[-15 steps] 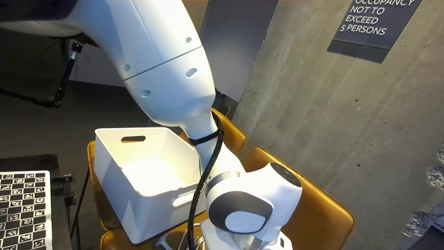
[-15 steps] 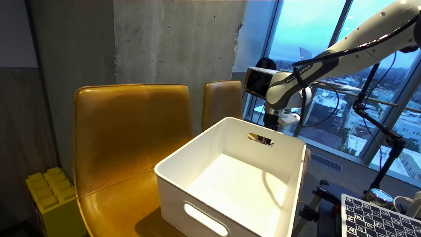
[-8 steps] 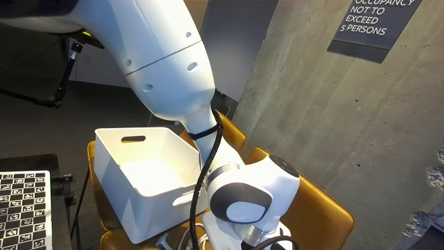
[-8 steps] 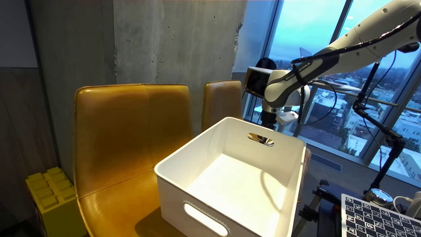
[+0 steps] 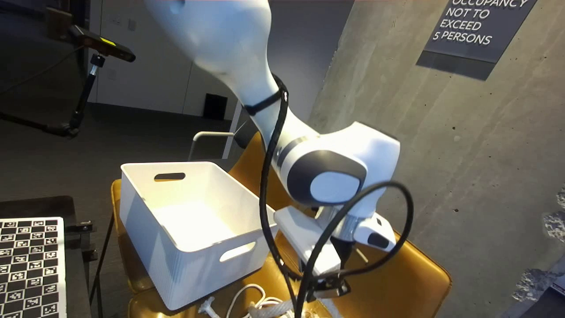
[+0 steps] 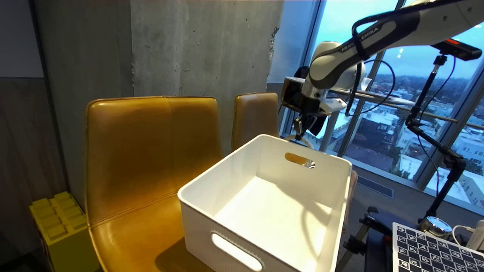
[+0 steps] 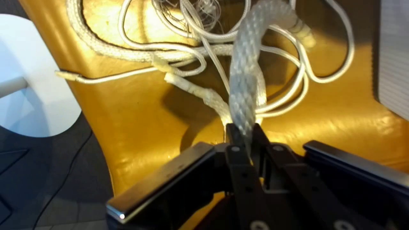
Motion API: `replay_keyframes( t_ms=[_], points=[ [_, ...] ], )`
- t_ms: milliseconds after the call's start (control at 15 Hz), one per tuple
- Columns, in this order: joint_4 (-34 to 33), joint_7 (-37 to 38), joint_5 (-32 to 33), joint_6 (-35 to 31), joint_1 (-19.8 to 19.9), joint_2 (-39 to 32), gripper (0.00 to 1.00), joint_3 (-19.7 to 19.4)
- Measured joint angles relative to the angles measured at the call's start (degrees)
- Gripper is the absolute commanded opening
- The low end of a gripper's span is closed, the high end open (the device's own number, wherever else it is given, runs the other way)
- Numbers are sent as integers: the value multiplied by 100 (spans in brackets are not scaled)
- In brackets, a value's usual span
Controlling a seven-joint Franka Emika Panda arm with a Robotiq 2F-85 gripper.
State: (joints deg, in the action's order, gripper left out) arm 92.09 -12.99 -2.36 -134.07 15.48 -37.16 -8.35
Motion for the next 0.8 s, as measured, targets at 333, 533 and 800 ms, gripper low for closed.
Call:
replay_keyframes(
  t_ms=[333,533,800],
  points=[
    [663,-127,137,1,-263,1405,3,84],
    [1159,-400,139,-18,-408,2296,3,248],
    [1757,-686,139,-30,-729,3453,3,477]
  ],
)
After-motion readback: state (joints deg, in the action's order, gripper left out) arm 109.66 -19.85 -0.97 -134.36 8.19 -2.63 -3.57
